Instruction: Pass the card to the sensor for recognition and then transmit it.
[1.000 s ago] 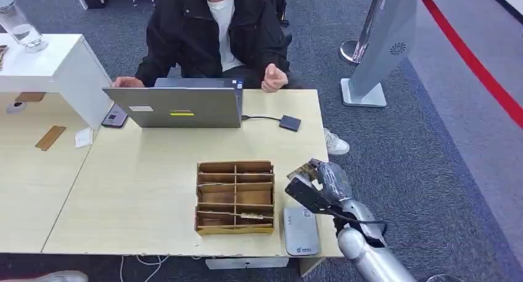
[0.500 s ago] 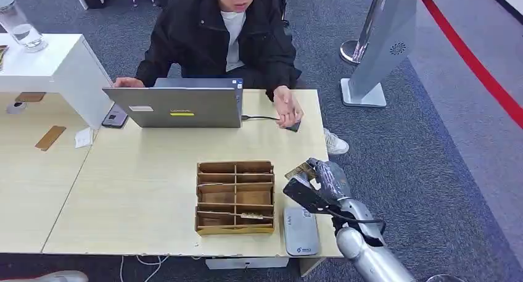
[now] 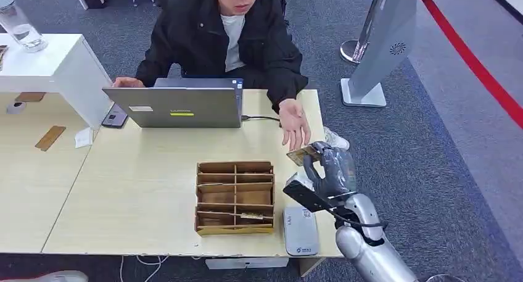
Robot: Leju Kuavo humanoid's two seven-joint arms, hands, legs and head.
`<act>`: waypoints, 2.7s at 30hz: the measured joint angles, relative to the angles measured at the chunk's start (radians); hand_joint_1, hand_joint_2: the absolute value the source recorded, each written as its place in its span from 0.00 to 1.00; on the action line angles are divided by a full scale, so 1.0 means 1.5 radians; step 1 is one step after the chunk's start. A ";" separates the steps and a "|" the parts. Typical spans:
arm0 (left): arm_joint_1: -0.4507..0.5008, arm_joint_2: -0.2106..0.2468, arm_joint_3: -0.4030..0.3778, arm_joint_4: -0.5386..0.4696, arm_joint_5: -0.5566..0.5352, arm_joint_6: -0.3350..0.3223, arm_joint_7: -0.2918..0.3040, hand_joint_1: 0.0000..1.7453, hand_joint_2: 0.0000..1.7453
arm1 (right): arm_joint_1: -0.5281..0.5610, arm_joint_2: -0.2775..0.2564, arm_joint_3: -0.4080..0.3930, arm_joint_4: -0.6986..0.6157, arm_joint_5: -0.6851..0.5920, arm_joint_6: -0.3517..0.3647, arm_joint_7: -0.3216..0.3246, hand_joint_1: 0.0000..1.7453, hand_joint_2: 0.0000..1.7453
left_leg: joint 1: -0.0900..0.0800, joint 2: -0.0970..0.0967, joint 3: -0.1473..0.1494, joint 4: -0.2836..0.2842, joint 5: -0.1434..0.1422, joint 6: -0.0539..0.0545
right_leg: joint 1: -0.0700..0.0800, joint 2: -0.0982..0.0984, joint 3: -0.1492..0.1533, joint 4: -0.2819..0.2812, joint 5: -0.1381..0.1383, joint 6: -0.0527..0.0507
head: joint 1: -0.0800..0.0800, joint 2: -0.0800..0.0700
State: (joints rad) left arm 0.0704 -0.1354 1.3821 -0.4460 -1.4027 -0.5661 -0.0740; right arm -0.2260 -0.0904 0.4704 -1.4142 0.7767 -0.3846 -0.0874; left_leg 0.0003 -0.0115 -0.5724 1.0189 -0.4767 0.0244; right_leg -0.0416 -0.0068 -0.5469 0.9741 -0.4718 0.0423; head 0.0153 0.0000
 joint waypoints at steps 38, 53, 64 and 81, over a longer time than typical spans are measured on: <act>-0.015 0.002 0.033 -0.001 -0.071 0.026 -0.016 0.00 0.00 | -0.053 0.023 0.020 -0.076 0.129 -0.077 -0.010 1.00 1.00 | 0.000 0.000 0.000 0.000 0.000 0.000 | 0.000 0.000 0.000 0.000 0.000 0.000 | 0.000 0.000; -0.034 0.049 0.033 0.082 -0.100 0.073 -0.020 0.00 0.00 | -0.191 0.094 0.109 0.159 0.265 -0.041 0.063 0.00 1.00 | 0.000 0.000 0.000 0.000 0.002 0.000 | 0.000 -0.001 0.000 0.000 0.001 -0.001 | 0.000 0.000; -0.033 0.056 0.033 0.093 -0.101 0.080 -0.020 0.00 0.00 | -0.195 0.096 0.121 0.181 0.260 -0.034 0.067 0.00 0.00 | 0.001 0.000 -0.001 0.000 0.002 0.000 | 0.000 -0.001 0.000 0.000 0.001 -0.001 | 0.000 0.000; -0.033 0.056 0.045 0.099 -0.101 0.084 -0.022 0.00 0.00 | -0.171 0.090 0.134 0.119 0.160 -0.030 0.025 0.00 0.00 | 0.000 0.000 -0.001 0.000 0.002 0.000 | 0.000 -0.001 -0.001 0.000 0.001 -0.001 | 0.000 0.000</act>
State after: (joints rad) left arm 0.0208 -0.0511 1.4496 -0.2979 -1.5549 -0.4395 -0.1064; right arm -0.4826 0.0446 0.6714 -1.2360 1.0170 -0.4303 -0.0496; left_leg 0.0009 -0.0120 -0.5736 1.0188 -0.4741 0.0238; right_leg -0.0412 -0.0081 -0.5483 0.9743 -0.4707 0.0408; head 0.0153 0.0000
